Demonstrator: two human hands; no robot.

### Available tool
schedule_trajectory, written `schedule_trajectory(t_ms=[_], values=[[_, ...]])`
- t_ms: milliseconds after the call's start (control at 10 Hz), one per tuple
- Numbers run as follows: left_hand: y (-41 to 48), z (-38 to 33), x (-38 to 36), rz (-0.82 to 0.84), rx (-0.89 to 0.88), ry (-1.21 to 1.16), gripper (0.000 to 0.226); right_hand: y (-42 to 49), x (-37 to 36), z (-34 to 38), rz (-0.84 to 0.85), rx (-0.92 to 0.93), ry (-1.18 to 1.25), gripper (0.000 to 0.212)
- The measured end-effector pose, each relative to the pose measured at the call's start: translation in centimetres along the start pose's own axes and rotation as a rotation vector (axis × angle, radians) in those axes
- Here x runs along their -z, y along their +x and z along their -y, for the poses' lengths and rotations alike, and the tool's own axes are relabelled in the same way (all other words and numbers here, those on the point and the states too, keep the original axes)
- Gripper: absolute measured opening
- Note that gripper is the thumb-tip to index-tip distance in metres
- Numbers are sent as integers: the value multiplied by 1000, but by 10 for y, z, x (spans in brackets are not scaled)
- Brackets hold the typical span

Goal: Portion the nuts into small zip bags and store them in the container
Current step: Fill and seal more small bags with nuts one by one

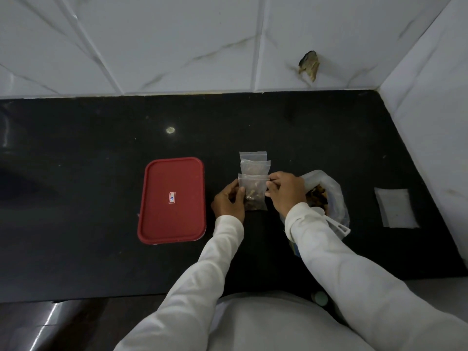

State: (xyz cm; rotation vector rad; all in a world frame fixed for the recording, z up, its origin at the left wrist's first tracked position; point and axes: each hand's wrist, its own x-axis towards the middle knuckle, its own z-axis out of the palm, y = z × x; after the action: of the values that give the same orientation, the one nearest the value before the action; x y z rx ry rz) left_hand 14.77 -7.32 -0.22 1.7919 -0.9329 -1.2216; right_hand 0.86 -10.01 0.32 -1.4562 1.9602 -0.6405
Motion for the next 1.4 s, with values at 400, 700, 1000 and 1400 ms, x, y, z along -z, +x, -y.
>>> schedule_trajectory(t_ms=[400, 700, 1000, 1400], values=[[-30, -7, 0, -90, -364, 290, 38, -47, 47, 7, -67, 229, 7, 29], [-78, -61, -81, 249, -919, 484, 37, -76, 110, -42, -182, 129, -156, 41], [-112, -88, -166, 608, -936, 791, 34, -77, 184, -141, -466, -99, -139, 22], [-107, -98, -224, 721, -715, 1199, 35, -44, 176, -199, -290, -241, -566, 34]])
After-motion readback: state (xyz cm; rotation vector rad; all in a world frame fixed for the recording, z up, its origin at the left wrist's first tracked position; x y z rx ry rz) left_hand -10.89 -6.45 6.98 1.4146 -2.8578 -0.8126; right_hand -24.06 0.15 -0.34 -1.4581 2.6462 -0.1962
